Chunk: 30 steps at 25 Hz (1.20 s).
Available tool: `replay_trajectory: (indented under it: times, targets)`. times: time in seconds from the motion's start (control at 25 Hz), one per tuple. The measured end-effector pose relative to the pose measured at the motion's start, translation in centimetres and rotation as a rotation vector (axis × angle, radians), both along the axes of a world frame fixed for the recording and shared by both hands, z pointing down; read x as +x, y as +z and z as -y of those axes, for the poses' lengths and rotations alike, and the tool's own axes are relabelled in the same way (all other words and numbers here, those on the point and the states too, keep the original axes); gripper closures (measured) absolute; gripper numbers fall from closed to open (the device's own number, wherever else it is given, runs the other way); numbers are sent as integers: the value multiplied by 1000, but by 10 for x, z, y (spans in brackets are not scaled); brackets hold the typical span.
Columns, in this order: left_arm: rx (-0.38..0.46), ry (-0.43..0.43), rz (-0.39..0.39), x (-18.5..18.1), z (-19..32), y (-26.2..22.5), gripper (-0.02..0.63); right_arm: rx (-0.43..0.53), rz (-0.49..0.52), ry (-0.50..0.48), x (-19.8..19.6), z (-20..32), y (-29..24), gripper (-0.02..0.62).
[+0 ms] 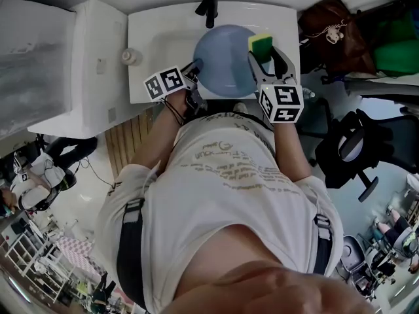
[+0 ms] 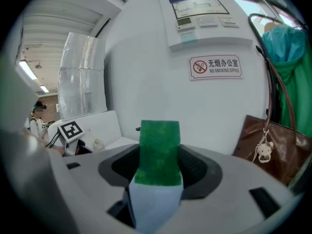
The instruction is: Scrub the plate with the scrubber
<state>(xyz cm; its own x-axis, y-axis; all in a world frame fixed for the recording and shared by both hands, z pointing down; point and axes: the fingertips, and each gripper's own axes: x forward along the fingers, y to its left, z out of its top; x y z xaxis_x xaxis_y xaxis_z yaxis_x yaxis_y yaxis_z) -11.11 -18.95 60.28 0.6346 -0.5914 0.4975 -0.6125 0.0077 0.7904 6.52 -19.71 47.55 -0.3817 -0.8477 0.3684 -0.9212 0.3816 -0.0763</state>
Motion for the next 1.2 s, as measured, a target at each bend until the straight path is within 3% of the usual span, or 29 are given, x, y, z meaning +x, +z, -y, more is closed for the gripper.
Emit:
replay_trajectory:
  times: [0.4, 0.96, 1.2]
  targets:
    - [-69, -32, 13, -11, 4, 28, 554, -11, 1, 13, 3, -1, 4, 345]
    - [-261, -146, 126, -53, -3, 94, 549, -27, -24, 8, 4, -6, 12, 345]
    - [-333, -210, 95, -58, -6, 110, 545, -34, -15, -4, 0, -7, 14, 345]
